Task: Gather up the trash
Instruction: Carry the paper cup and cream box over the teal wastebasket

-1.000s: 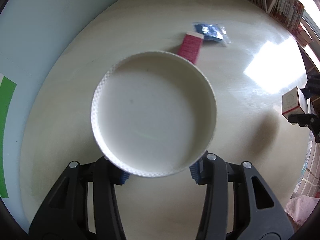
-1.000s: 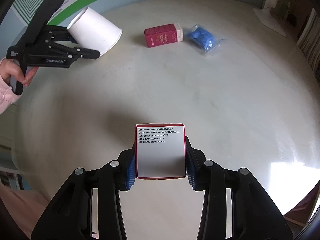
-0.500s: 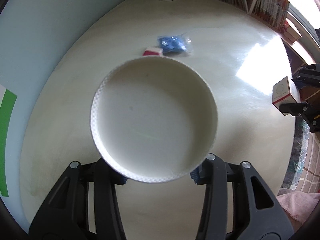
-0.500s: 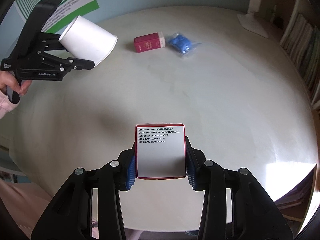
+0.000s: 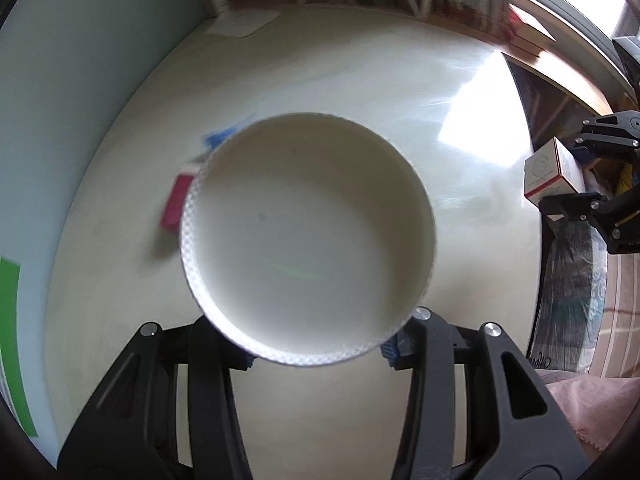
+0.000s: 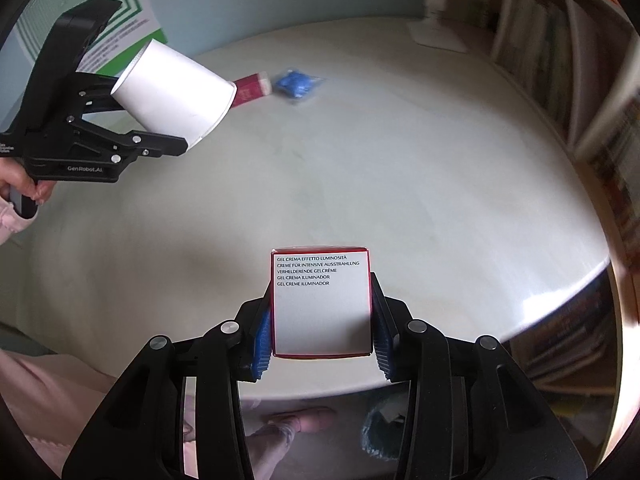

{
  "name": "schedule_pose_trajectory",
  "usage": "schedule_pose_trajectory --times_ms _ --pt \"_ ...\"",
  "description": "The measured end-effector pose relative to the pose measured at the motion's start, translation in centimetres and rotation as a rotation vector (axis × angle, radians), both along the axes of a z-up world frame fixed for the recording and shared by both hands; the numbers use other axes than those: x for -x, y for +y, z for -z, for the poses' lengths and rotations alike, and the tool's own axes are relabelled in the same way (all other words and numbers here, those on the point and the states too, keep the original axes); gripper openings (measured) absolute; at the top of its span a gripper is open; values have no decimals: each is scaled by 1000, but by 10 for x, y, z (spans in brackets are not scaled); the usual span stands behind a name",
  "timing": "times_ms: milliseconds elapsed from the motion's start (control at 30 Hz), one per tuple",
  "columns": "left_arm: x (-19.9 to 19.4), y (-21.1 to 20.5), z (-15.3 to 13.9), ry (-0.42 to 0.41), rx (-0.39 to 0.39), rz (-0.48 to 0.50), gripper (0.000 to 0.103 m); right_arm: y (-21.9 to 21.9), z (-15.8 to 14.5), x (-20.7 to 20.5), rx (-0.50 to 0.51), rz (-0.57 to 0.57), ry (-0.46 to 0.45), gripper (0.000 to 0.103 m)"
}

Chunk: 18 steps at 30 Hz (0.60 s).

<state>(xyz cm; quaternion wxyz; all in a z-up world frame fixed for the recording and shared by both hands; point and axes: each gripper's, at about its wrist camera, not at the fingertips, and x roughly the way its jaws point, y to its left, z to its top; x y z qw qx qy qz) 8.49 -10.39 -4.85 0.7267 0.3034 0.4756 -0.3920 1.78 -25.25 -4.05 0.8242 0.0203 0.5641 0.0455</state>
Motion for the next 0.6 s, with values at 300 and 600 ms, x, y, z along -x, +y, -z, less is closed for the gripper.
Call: schedule_pose_trajectory --times_ms 300,600 --pt "61 -70 5 0 1 184 42 -52 -7 69 8 165 -18 41" --pt "138 -136 13 22 -9 367 42 -97 -8 158 11 335 -13 41"
